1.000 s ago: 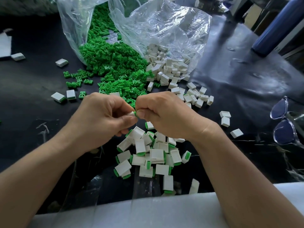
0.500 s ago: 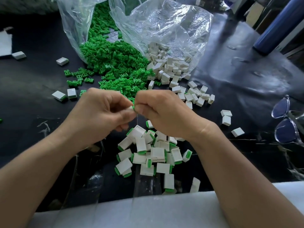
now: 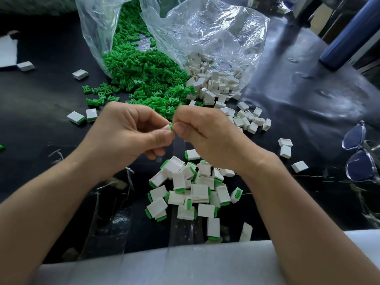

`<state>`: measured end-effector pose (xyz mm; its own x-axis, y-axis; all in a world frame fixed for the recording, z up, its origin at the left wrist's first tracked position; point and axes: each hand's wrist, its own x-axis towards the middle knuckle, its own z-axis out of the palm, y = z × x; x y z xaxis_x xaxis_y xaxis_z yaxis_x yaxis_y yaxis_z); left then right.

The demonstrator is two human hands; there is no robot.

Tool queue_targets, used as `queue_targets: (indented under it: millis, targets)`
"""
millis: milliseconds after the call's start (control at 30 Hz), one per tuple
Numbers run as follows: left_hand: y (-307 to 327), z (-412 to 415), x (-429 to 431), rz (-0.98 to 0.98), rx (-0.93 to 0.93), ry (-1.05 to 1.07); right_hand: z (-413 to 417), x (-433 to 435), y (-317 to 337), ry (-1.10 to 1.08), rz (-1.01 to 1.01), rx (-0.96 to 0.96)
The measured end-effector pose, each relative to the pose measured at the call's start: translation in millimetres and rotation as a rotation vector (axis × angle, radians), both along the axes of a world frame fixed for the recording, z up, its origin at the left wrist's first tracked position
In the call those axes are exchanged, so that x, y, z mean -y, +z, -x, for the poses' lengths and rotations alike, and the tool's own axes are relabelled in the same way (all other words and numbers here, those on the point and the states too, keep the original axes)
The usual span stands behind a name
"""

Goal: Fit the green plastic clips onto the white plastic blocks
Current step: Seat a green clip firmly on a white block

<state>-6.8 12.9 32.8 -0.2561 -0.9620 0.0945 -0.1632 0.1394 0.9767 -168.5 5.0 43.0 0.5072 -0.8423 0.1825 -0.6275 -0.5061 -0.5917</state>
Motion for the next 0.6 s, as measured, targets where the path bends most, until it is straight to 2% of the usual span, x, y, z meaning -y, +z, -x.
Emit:
queue_targets:
  millis: [200, 433, 500, 600]
  targets:
    - [-4.6, 0.8, -3.2, 0.064, 0.203, -0.022, 0.0, -2.2, 4.9, 0.078, 0.068, -0.287]
    - [-8.1, 1.0, -4.5, 0.154, 0.378, -0.041, -0.6, -2.6, 3.3, 0.122, 0.107, -0.428]
    - [-5.9, 1.1, -3.6, 0.128, 0.258, -0.044, -0.3, -2.2, 1.7, 0.088, 0.118, -0.336]
    - [1.2, 0.8, -0.4, 0.093, 0.003, 0.014, -2.0, -1.5, -0.1, -0.067, 0.025, 0.088]
